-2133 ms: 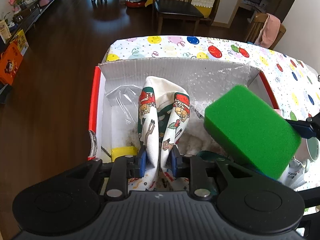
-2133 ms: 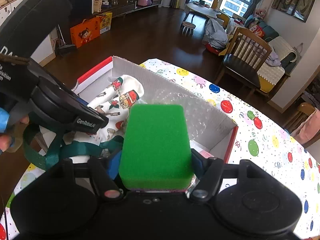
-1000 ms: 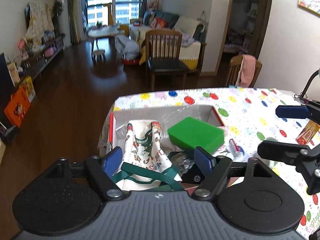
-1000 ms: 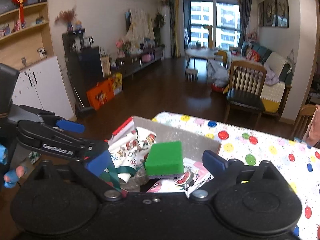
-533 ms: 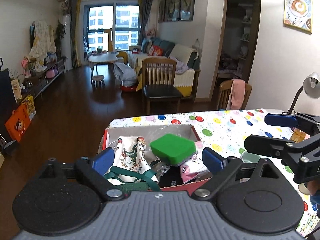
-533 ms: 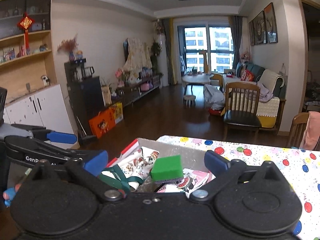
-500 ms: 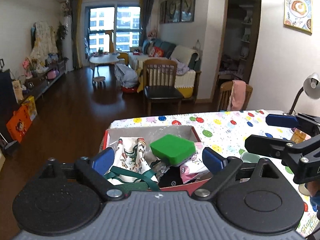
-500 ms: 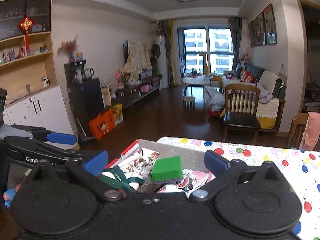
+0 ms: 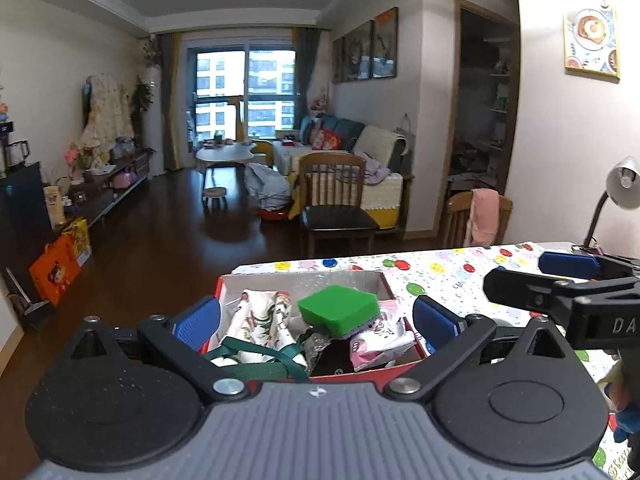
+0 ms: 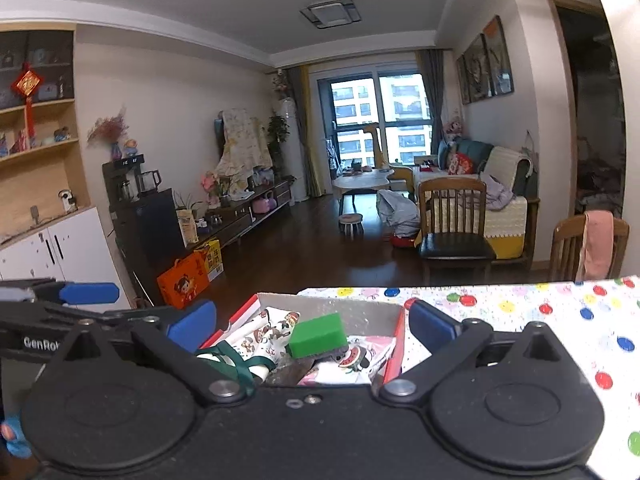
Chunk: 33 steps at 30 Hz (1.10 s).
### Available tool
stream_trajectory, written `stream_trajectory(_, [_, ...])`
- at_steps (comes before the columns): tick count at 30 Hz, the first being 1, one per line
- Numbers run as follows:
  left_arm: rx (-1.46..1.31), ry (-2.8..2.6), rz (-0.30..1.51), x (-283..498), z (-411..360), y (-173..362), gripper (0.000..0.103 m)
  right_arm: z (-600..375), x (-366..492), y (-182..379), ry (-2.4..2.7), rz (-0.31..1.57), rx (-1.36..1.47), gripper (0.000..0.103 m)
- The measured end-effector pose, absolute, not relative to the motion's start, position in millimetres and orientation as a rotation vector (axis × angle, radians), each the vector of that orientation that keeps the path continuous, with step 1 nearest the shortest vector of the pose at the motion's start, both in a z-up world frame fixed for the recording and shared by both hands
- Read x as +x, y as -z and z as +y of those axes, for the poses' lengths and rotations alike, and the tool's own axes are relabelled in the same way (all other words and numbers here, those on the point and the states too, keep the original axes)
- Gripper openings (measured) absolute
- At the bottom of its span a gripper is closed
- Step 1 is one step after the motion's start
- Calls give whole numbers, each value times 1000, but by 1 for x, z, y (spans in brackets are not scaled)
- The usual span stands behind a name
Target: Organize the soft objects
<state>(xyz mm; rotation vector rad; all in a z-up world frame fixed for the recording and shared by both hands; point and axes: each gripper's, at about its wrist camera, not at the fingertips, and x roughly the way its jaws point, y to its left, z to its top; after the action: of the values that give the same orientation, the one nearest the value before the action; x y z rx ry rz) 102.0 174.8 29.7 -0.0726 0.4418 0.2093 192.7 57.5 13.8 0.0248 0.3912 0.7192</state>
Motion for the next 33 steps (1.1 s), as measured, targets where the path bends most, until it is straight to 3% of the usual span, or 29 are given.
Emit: stream_trajectory(33, [-89,-256,388,81,160,-24,103,52,180,-3,-656,387,15,103])
